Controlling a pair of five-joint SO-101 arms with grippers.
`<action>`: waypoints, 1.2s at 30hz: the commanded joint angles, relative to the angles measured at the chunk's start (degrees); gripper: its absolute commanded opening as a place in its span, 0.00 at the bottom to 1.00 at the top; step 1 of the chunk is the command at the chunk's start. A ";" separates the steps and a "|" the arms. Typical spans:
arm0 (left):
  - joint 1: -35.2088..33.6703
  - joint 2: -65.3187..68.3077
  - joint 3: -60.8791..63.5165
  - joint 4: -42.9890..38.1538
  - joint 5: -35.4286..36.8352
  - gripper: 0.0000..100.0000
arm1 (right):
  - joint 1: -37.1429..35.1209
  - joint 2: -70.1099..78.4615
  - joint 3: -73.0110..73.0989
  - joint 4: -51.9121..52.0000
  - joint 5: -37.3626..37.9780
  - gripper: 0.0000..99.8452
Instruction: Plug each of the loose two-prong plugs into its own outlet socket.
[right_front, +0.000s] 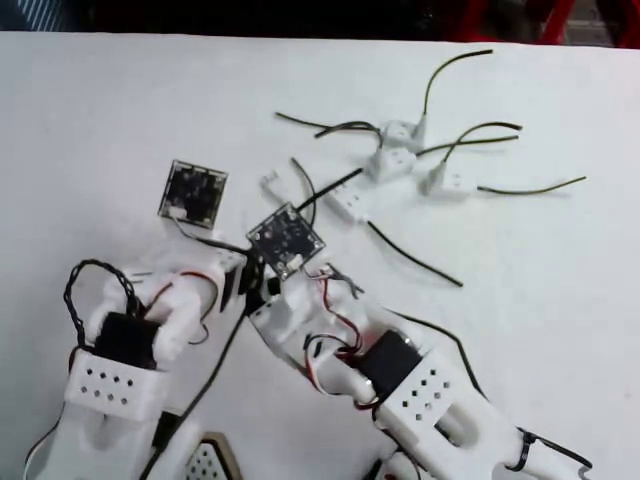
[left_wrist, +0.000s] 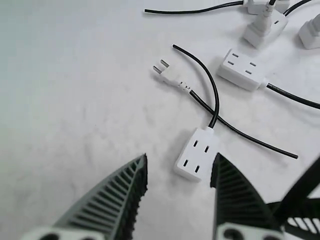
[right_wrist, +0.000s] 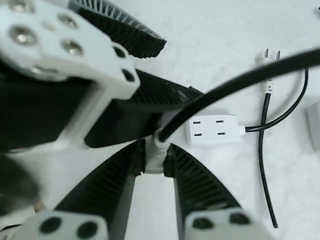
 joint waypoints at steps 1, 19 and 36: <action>1.71 -1.45 -3.08 0.18 -0.44 0.22 | 0.57 -0.84 -0.53 -1.36 0.53 0.02; -1.63 -1.36 -2.99 -0.18 -0.26 0.22 | 0.57 -0.84 -0.44 -2.07 0.53 0.02; -23.87 -1.10 5.45 -6.51 3.69 0.22 | 5.23 18.42 -9.32 -4.70 11.16 0.02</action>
